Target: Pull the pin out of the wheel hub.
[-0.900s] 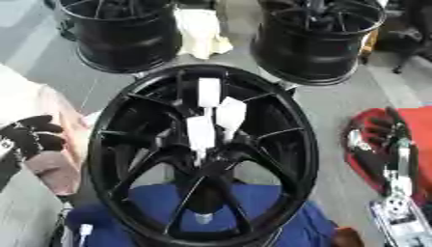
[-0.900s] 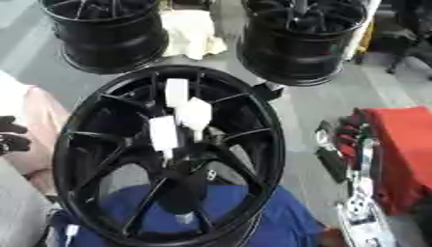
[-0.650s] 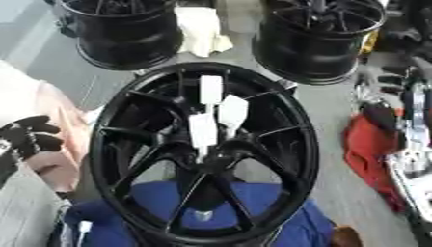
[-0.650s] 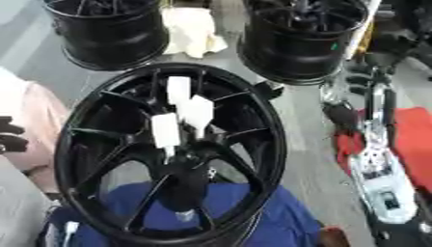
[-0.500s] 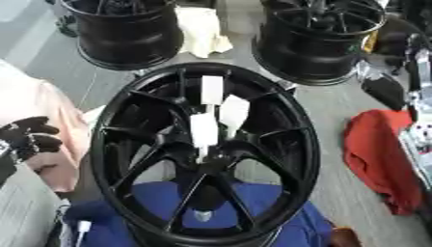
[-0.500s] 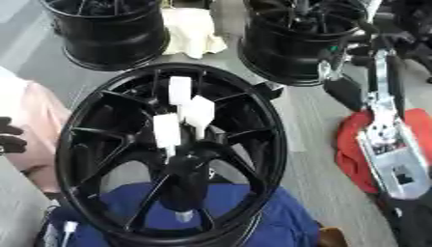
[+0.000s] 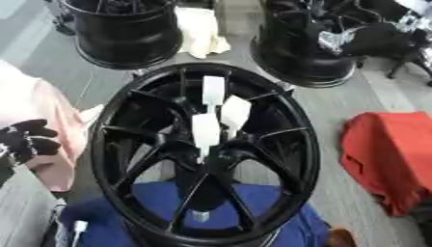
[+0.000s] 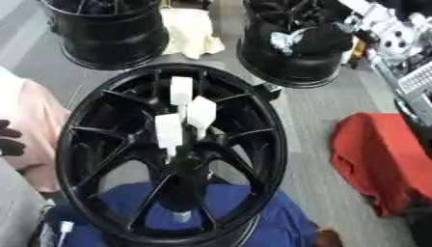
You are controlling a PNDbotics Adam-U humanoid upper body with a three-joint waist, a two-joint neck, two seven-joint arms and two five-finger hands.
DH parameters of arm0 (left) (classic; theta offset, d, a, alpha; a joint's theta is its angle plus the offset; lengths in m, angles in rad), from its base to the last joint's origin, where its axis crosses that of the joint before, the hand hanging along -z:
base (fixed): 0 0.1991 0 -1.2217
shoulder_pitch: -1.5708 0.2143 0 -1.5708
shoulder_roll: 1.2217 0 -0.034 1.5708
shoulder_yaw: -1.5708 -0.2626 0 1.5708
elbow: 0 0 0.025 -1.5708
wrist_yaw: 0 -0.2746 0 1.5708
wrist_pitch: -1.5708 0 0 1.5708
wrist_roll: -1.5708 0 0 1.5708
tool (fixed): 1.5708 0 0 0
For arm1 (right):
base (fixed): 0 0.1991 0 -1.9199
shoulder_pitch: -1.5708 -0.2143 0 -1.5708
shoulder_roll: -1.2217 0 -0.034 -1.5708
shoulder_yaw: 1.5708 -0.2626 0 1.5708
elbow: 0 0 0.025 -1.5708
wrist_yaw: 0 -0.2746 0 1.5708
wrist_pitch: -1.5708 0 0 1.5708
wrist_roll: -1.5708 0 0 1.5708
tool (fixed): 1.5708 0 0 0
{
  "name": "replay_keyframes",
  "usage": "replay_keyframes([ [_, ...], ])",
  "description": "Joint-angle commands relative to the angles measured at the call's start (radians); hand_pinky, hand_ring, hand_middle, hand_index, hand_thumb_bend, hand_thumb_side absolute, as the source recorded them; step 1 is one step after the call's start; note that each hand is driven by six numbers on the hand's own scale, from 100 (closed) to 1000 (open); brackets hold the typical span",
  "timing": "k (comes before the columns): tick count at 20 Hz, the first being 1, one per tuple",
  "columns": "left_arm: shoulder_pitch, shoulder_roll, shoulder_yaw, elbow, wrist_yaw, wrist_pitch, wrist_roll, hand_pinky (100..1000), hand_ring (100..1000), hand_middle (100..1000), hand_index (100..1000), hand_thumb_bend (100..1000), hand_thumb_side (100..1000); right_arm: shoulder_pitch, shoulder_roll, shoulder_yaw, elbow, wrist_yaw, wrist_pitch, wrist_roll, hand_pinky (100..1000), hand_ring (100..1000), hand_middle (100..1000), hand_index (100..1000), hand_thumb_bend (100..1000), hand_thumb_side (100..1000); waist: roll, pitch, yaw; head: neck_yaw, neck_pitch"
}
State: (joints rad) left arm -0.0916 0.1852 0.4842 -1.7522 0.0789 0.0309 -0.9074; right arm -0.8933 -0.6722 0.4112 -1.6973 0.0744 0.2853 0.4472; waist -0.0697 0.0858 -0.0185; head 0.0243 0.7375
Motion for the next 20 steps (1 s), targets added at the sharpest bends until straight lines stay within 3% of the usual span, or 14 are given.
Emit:
replay_keyframes([
  [1, -0.004, 0.029, -0.003, -0.022, 0.000, -0.003, 0.000, 786, 742, 736, 892, 100, 736, -0.067, -0.036, 0.045, -0.052, -0.070, 0.041, 0.153, 808, 847, 834, 965, 343, 297, 0.003, -0.018, 0.000, 0.005, 0.003],
  [4, -0.002, 0.032, -0.004, -0.020, 0.000, -0.005, 0.000, 786, 742, 736, 892, 100, 736, -0.125, -0.015, 0.080, -0.080, -0.055, 0.075, 0.274, 836, 881, 854, 966, 384, 310, 0.002, -0.020, -0.001, 0.009, 0.006],
  [9, -0.005, 0.033, -0.008, -0.019, 0.001, -0.009, 0.000, 786, 743, 736, 893, 100, 737, -0.181, 0.045, 0.128, -0.034, 0.079, 0.078, 0.442, 880, 929, 883, 979, 463, 317, 0.003, -0.016, 0.004, 0.004, 0.000],
  [20, -0.010, 0.031, -0.007, -0.016, -0.001, -0.017, 0.000, 786, 743, 736, 893, 100, 739, -0.195, 0.131, 0.192, 0.155, 0.200, -0.014, 0.460, 896, 946, 893, 978, 403, 292, 0.006, -0.004, 0.010, -0.001, -0.006],
])
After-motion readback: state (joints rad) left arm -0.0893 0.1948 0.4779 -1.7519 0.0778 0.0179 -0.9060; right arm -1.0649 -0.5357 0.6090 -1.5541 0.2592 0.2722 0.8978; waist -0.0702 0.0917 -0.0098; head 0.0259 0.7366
